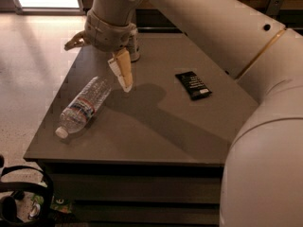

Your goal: Place water bottle upright

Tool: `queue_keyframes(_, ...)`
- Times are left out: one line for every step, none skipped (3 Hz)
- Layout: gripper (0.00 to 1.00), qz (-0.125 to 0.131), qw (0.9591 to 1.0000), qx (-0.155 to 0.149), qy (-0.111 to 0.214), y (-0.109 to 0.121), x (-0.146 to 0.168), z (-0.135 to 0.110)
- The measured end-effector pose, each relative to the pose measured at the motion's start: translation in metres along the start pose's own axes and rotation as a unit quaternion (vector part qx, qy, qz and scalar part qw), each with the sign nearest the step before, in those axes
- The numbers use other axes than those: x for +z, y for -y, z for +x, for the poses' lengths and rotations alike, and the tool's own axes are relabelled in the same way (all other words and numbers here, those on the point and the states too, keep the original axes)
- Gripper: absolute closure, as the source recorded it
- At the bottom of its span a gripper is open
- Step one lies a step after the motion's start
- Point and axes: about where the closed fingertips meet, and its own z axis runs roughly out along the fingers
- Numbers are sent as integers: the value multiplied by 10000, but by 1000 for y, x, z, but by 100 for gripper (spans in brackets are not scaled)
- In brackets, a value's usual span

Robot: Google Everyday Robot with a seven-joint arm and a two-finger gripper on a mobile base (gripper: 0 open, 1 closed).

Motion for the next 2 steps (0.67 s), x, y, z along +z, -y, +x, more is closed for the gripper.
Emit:
queue_keyframes(0, -403, 9990, 120, 145, 5, 39, -29)
queue_keyframes(0, -403, 9990, 120, 145, 5, 39, -29)
